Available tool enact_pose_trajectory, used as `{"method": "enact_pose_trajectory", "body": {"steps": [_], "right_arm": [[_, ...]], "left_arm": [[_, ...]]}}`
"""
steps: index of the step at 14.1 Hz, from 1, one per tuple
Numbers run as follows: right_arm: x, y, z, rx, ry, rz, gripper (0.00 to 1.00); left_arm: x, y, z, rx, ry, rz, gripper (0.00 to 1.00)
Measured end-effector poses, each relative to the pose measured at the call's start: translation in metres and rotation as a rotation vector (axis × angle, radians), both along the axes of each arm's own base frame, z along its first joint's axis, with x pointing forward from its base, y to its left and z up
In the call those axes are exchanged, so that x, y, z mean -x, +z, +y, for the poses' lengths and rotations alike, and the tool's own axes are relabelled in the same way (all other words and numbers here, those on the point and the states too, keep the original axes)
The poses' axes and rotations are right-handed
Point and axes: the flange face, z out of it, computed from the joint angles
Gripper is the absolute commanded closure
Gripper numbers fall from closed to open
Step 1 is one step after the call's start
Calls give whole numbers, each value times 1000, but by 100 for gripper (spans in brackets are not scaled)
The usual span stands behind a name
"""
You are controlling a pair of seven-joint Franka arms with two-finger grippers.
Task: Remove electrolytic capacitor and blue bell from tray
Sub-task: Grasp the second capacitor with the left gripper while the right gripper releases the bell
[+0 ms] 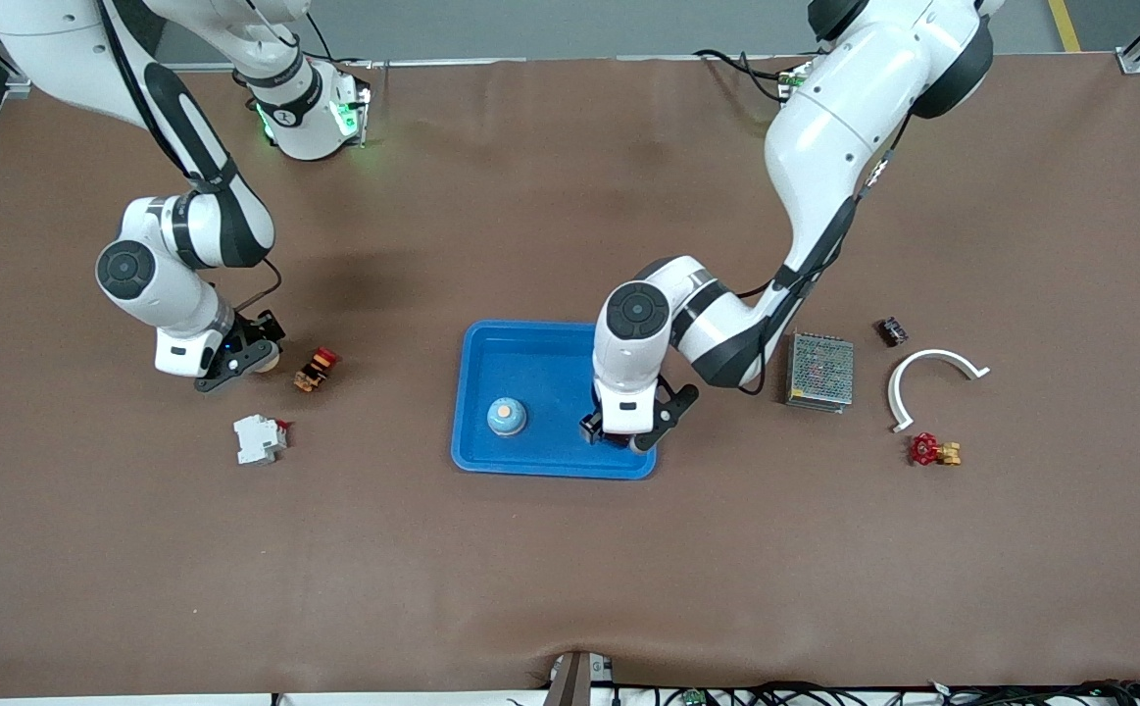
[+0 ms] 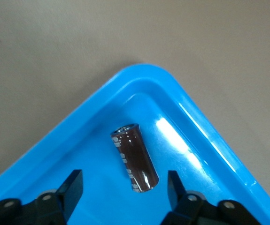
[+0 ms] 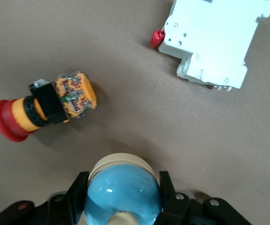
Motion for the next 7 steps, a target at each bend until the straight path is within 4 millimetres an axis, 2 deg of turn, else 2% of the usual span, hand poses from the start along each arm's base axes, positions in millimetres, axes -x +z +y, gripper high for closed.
{"method": "enact_pose_trajectory", "body": {"steps": [2, 4, 6, 7], "right_arm": [[0, -7, 1, -2, 3, -4, 50], [1, -12, 1, -4, 4, -3, 50], [1, -13, 1, -4, 4, -6, 39], [0, -13, 2, -4, 4, -6, 29]], "left_arm": [[-1, -7, -2, 21, 23, -9, 33], [-5, -10, 0, 34, 47, -19, 45], [-7, -14, 2, 30, 50, -27, 65], [-6, -17, 2, 28, 50, -28, 70]]}}
